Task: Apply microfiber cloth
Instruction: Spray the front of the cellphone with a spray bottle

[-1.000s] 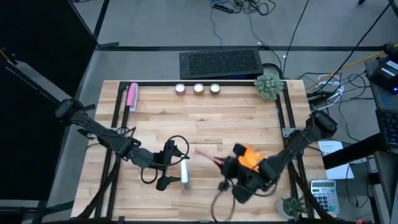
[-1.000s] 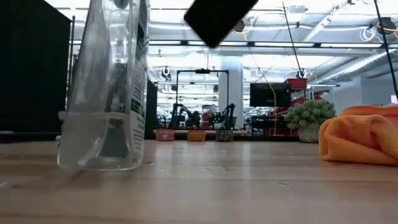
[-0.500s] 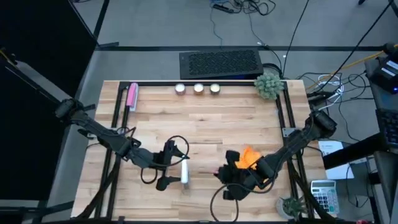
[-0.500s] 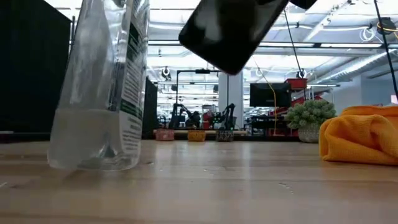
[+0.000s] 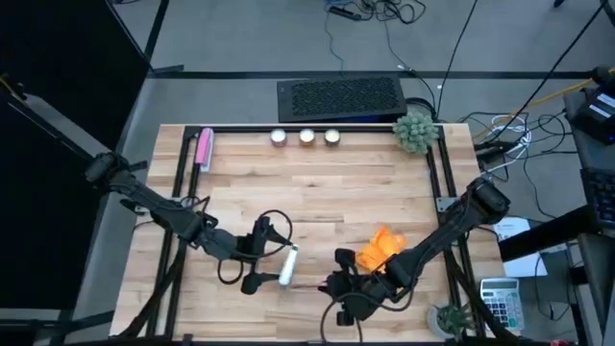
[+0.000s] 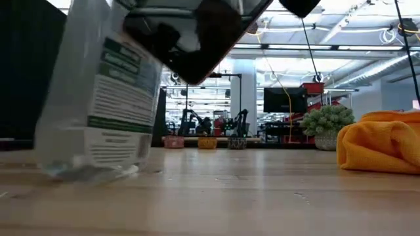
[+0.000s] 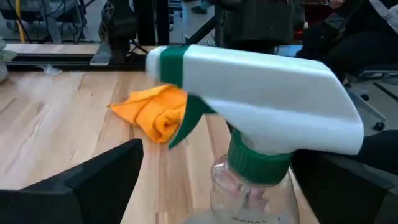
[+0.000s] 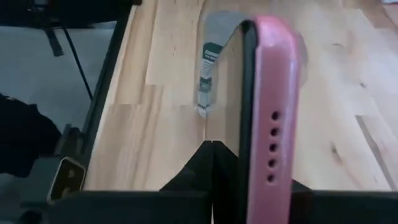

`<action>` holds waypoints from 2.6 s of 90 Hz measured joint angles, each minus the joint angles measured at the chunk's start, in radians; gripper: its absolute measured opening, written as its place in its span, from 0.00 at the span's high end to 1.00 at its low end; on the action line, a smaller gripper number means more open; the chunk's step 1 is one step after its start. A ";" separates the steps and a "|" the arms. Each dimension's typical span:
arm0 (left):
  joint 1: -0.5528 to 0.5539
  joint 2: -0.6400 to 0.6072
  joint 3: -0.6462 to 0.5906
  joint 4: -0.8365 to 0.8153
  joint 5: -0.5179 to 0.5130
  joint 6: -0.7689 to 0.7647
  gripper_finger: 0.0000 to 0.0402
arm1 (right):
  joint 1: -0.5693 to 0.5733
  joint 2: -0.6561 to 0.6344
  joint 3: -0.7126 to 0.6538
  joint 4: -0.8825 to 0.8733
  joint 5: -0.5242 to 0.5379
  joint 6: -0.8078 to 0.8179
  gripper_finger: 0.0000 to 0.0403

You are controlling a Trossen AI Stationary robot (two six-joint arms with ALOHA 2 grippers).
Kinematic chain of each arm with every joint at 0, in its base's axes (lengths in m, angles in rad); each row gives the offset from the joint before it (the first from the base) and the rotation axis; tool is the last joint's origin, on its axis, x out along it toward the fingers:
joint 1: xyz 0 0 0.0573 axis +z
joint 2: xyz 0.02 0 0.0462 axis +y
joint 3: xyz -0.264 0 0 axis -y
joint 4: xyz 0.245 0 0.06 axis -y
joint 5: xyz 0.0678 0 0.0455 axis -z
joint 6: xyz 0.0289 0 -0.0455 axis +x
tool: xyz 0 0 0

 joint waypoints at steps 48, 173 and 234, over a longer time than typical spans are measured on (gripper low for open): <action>0.000 0.000 0.000 0.004 0.024 -0.023 0.04 | -0.014 -0.111 0.000 -0.046 0.059 -0.041 0.98; 0.002 -0.015 0.000 -0.009 0.049 0.081 0.04 | -0.005 -0.160 0.000 -0.239 0.087 0.008 0.98; -0.142 0.127 -0.015 -0.100 -0.080 -0.320 0.04 | 0.090 -0.126 0.000 -0.490 0.055 0.351 0.98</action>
